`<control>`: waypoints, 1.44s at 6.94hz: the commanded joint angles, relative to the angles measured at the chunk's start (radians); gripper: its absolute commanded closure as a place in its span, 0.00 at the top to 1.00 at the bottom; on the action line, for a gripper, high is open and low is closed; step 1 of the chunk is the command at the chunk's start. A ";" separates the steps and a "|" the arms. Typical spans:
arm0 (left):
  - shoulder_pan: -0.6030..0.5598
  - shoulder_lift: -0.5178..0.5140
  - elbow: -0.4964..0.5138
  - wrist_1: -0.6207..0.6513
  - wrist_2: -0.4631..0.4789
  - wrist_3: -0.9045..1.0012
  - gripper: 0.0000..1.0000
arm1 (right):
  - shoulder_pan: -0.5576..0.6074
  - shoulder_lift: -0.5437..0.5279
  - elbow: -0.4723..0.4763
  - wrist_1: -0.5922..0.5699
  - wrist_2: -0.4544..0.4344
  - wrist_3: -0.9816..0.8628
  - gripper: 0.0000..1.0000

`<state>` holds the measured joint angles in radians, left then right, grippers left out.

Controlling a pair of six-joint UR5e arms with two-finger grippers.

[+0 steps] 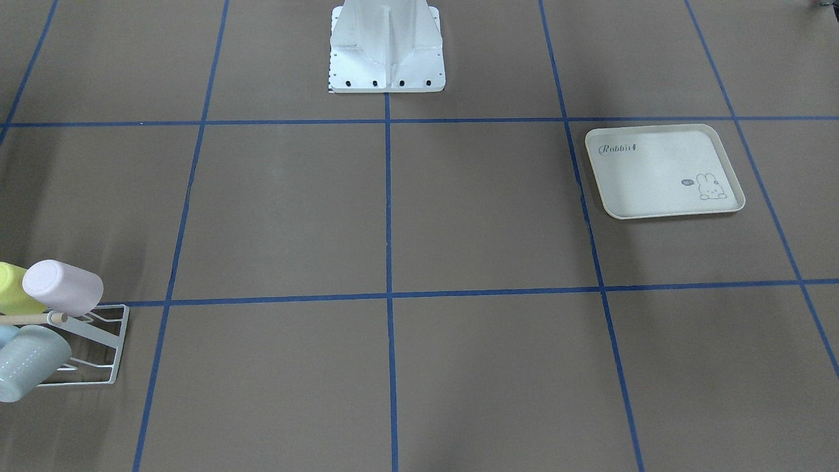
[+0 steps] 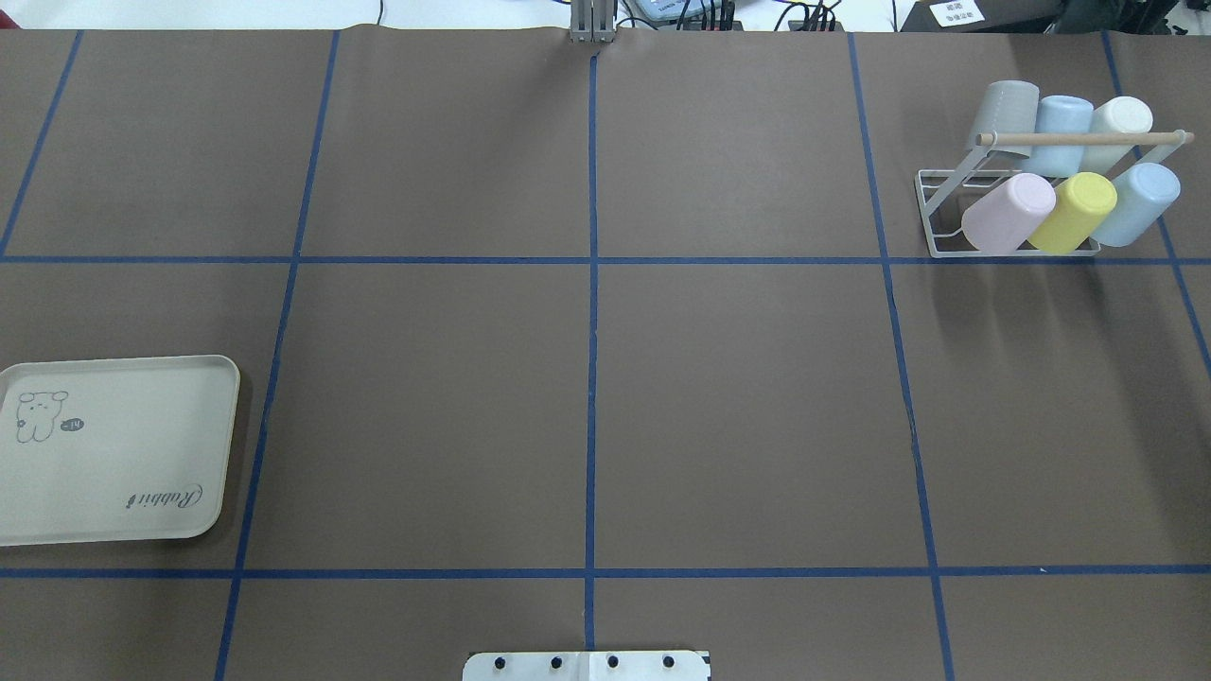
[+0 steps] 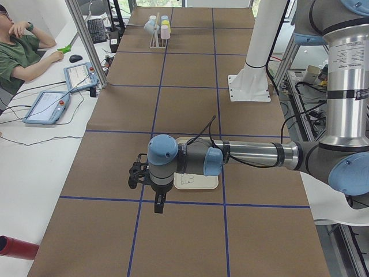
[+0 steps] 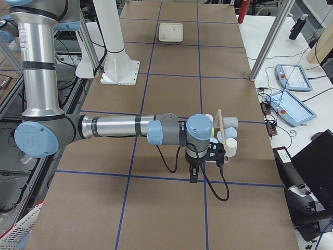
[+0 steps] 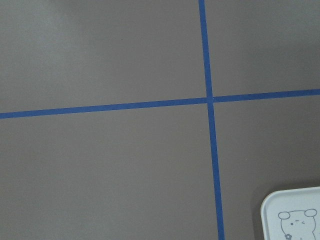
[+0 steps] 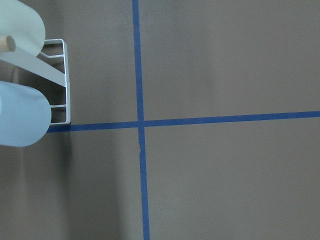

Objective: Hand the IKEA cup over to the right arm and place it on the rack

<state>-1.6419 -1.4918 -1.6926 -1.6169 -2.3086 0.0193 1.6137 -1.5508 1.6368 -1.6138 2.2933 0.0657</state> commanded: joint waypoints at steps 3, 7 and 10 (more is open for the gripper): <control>0.001 0.001 0.001 -0.001 0.000 -0.025 1.00 | 0.000 0.003 -0.002 0.000 0.000 0.000 1.00; 0.001 -0.001 0.001 -0.001 -0.002 -0.025 1.00 | 0.000 -0.003 0.002 0.000 0.011 0.003 1.00; 0.001 -0.001 0.001 -0.001 -0.002 -0.025 1.00 | 0.000 -0.008 -0.008 -0.005 0.018 0.003 1.00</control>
<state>-1.6414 -1.4925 -1.6919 -1.6184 -2.3102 -0.0065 1.6138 -1.5559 1.6344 -1.6165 2.3086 0.0690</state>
